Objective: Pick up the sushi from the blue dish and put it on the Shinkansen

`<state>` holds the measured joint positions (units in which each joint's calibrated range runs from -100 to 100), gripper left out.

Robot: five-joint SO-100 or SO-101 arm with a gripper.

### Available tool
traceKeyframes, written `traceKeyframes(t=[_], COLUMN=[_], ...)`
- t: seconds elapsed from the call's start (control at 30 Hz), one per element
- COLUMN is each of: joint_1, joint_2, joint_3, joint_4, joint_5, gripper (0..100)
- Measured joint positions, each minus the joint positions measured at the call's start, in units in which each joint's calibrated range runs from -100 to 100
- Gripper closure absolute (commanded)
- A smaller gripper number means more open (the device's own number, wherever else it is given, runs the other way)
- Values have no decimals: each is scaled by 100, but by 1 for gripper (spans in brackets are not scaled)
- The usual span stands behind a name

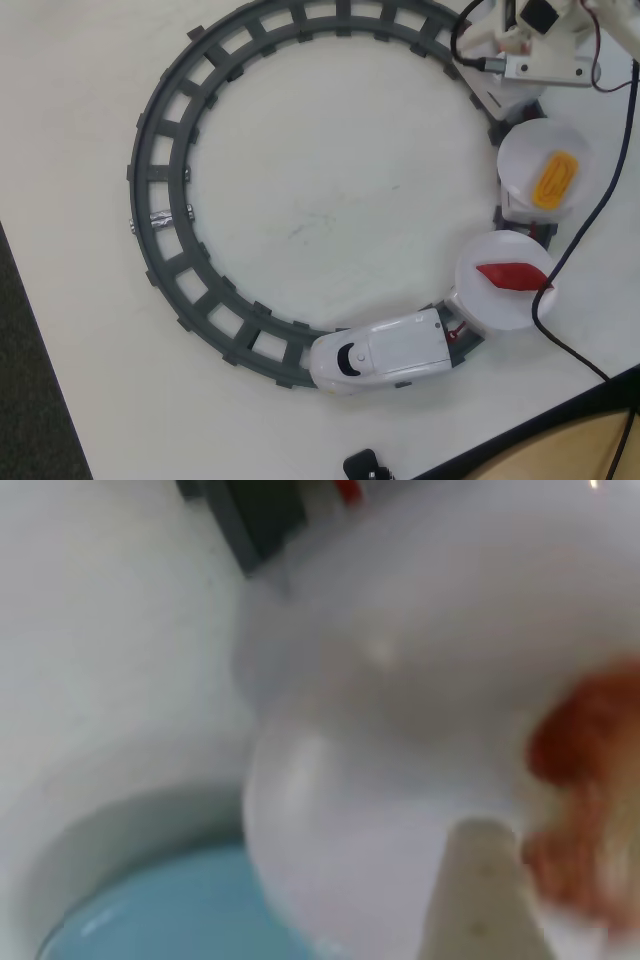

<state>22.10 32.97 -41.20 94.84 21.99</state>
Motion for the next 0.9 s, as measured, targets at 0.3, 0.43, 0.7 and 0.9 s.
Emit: traceKeyframes(t=[0.3,0.43,0.7,0.9], joint_1=[1237,1568,2072,2725], joint_2=[-1886,-2914,-5112,-7562], joint_3=[180,1009,4196,7699], joint_4=[367,385,-140,-1934], joint_5=[-925,-957,-967,-910], gripper=[67,67,67,67])
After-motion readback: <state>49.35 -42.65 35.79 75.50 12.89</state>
